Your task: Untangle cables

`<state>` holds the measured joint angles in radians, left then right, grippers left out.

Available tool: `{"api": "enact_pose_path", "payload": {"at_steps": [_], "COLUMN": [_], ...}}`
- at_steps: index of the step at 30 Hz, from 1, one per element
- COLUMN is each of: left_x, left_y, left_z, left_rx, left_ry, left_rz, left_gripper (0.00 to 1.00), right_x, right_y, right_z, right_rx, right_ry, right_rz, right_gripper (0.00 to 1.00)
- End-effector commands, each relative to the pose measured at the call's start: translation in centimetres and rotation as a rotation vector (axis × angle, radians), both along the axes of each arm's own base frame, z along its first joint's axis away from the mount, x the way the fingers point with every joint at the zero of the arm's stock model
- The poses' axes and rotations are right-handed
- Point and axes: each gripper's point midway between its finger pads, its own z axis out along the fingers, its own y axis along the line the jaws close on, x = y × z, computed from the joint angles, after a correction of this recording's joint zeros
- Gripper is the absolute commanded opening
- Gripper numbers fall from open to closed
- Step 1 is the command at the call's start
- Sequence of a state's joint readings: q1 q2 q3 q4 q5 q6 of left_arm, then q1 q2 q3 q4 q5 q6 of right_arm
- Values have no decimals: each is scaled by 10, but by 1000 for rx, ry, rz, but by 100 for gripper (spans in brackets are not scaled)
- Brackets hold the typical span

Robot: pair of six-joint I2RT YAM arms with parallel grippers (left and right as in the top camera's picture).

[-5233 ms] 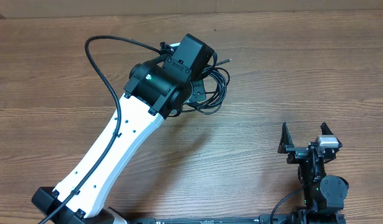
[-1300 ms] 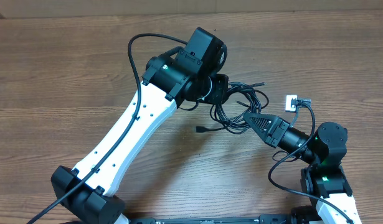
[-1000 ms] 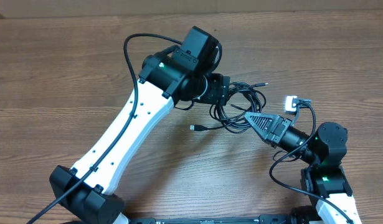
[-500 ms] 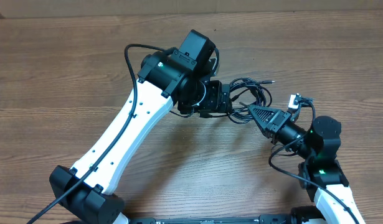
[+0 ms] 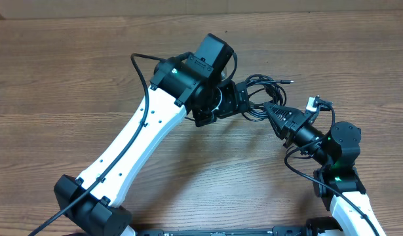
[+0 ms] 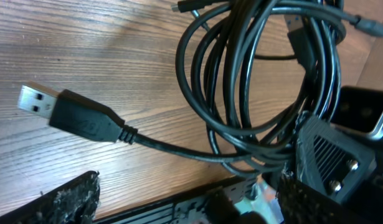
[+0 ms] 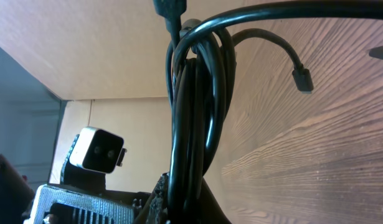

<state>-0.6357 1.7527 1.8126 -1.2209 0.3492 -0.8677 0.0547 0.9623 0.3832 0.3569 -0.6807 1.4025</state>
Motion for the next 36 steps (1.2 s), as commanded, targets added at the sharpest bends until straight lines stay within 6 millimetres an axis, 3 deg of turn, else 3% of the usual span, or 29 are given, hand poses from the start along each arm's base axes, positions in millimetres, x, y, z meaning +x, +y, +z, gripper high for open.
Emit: {"api": "enact_pose_path", "payload": {"at_steps": [1, 9, 10, 11, 13, 14, 20, 27, 36], "left_x": [7, 14, 15, 17, 23, 28, 58, 58, 82], "left_y": [2, -5, -6, -7, -10, -11, -22, -27, -19], "left_z": [-3, -29, -35, -40, -47, -47, -31, -27, -3], "left_rx": [30, 66, 76, 82, 83, 74, 17, -22, -180], "left_ry": [9, 94, 108, 115, 109, 100, -73, -94, -101], "left_rz": [124, 228, 235, 238, 239, 242, 196, 108, 75], "left_gripper": [87, 84, 74, 57, 11, 4, 4, 4, 4], "right_x": [-1, -4, -5, -6, -7, -8, -9, -11, -19], "right_y": [3, 7, 8, 9, 10, 11, 10, 10, 5], "right_z": [13, 18, 19, 19, 19, 19, 6, -5, -43], "right_rx": [40, 60, 61, 62, 59, 55, -66, -333, -432], "right_ry": [-5, -12, -15, -15, -17, -22, -78, -299, -193], "right_rz": [14, 44, 53, 59, 72, 78, 88, 146, 172], "right_gripper": [4, 4, 4, 4, 4, 4, 4, 4, 5]}}
